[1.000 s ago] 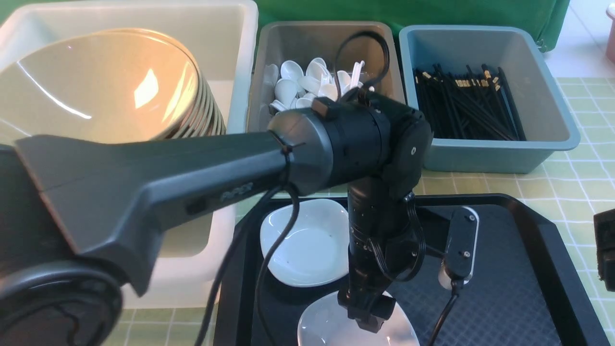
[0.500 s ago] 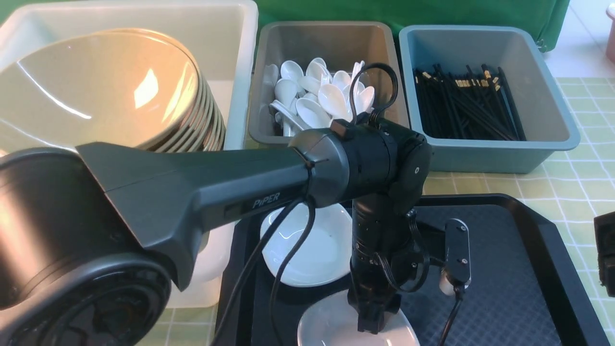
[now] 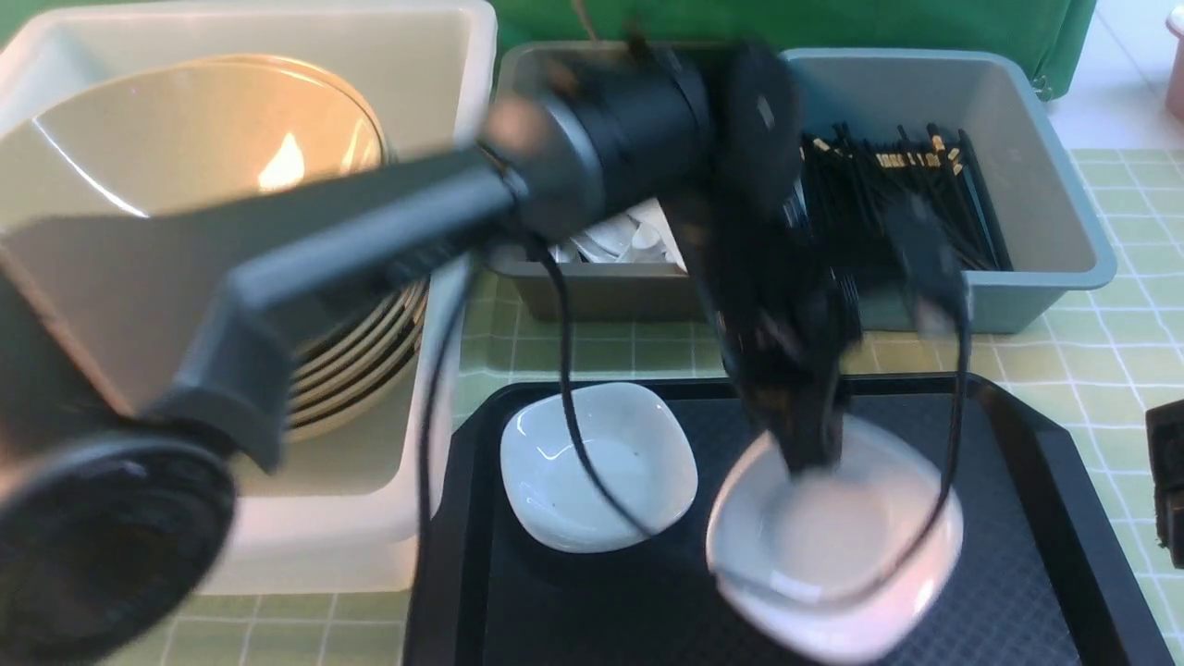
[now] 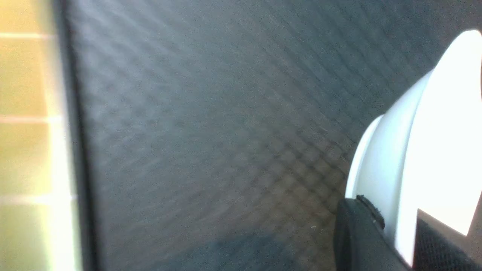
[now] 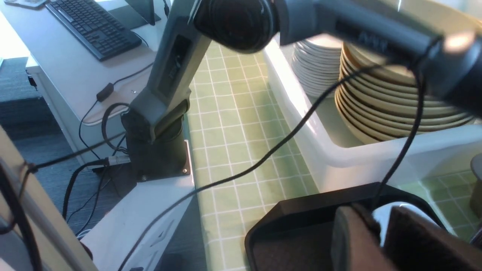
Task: On green table put chopsticks spoon bowls plates into blue grey white boxes.
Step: 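Place the white bowl into the white bin with the other dishes with the left gripper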
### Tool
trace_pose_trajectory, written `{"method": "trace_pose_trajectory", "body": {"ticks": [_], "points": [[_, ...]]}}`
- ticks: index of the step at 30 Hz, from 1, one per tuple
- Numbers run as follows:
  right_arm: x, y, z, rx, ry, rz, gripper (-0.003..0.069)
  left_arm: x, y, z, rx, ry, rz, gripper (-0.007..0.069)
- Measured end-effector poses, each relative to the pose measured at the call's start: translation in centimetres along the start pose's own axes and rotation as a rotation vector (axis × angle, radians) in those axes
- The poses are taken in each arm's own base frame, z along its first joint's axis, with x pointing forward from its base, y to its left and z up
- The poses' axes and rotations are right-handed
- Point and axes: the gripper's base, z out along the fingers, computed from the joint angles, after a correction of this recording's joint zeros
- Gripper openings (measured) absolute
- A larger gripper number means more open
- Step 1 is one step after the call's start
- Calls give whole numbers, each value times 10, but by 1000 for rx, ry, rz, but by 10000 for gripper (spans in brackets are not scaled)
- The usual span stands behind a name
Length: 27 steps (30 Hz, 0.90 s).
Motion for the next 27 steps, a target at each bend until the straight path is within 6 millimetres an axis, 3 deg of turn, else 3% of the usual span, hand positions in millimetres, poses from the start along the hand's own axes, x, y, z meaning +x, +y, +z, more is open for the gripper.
{"method": "trace_pose_trajectory", "body": {"ticks": [3, 7, 8, 11, 12, 14, 15, 16, 17, 18, 20, 22, 23, 27], "points": [[0, 0, 0, 1, -1, 0, 143, 11, 13, -28, -33, -57, -103, 15], [0, 0, 0, 3, -2, 0, 146, 40, 34, -77, -90, -152, -345, 15], [0, 0, 0, 3, -2, 0, 146, 39, 34, -79, -91, -157, -352, 15], [-1, -1, 0, 6, -6, 0, 149, 78, 46, -142, -190, -267, -579, 15], [-1, -1, 0, 14, -13, 0, 149, 97, 48, -171, -243, -319, -657, 15], [-3, -3, 0, 29, -30, 1, 150, 119, 46, -204, -305, -381, -745, 15], [-5, -4, 0, 41, -50, 3, 151, 136, 42, -227, -357, -423, -805, 15], [-5, -4, 0, 47, -57, 4, 152, 139, 41, -231, -368, -428, -811, 15], [-7, -6, 0, 61, -80, 7, 152, 161, 34, -256, -427, -471, -883, 15], [-8, -6, -1, 66, -88, 8, 152, 167, 32, -262, -441, -482, -906, 15], [-12, -8, -1, 91, -130, 12, 153, 209, 13, -289, -522, -528, -1049, 15], [-14, -9, -2, 103, -152, 7, 155, 248, -7, -301, -573, -555, -1202, 15], [-14, -10, -2, 109, -158, 1, 159, 278, -21, -304, -600, -578, -1327, 15], [-15, -10, -2, 115, -165, -13, 163, 346, -57, -305, -698, -783, -1660, 15]]}}
